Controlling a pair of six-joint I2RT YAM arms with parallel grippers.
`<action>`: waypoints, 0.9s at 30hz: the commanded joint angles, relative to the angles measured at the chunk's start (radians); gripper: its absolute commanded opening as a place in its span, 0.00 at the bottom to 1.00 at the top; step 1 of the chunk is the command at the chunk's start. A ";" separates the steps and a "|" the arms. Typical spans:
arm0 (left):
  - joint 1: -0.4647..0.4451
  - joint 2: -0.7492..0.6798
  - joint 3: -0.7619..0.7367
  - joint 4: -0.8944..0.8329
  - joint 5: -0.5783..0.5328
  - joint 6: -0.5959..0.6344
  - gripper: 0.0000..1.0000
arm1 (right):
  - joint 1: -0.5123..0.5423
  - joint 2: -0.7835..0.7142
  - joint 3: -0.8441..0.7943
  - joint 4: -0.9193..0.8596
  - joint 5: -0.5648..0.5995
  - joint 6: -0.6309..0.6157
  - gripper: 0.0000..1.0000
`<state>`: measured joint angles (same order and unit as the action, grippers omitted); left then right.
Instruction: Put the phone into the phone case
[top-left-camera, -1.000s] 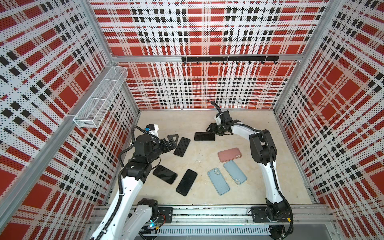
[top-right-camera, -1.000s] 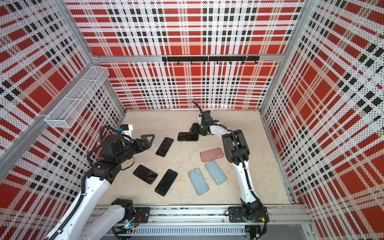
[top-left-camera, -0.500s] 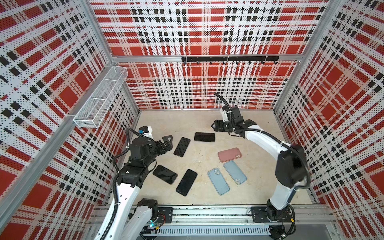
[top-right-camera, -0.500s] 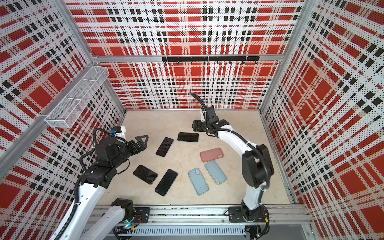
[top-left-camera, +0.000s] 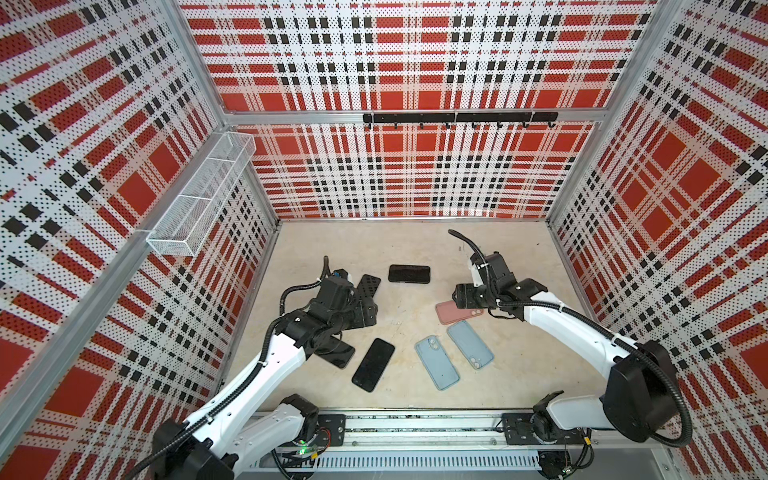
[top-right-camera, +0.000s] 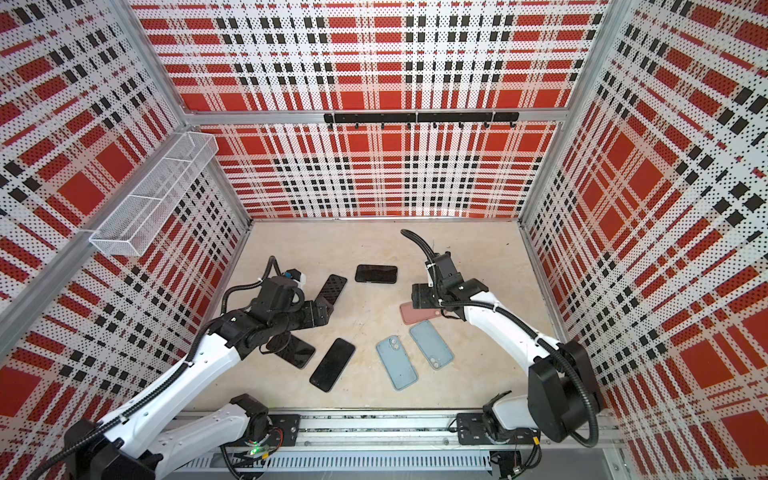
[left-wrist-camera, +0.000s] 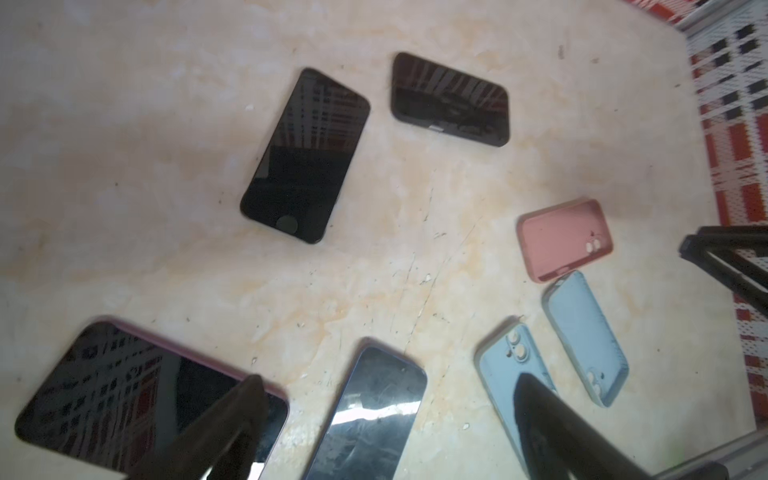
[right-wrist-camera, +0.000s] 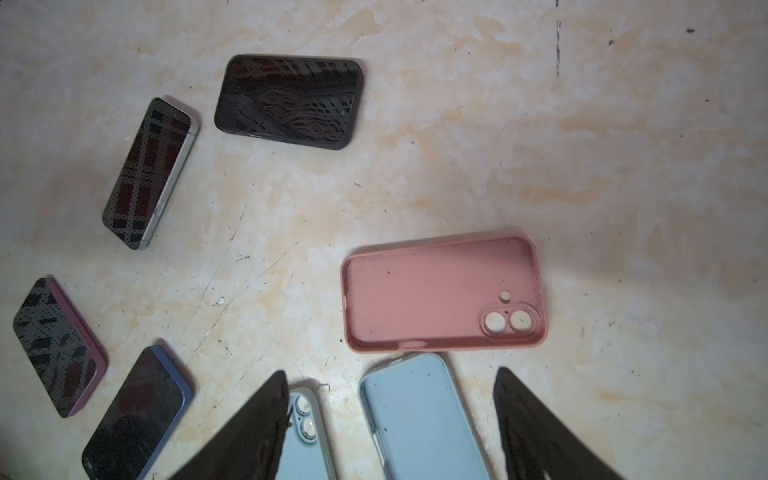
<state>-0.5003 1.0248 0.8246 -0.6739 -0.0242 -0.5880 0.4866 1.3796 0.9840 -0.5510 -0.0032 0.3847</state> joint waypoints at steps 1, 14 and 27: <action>-0.015 0.021 0.010 -0.041 -0.083 -0.100 0.94 | -0.003 -0.030 -0.014 0.022 -0.024 -0.010 0.80; 0.216 0.133 -0.063 0.001 -0.013 -0.344 0.93 | 0.098 0.194 0.182 0.165 -0.228 -0.041 0.81; 0.327 0.115 -0.186 0.230 0.090 -0.506 0.95 | 0.164 0.854 0.904 0.215 -0.488 0.054 0.81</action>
<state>-0.1905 1.1282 0.6380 -0.5213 0.0216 -1.0588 0.6518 2.1506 1.7847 -0.3611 -0.4011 0.4164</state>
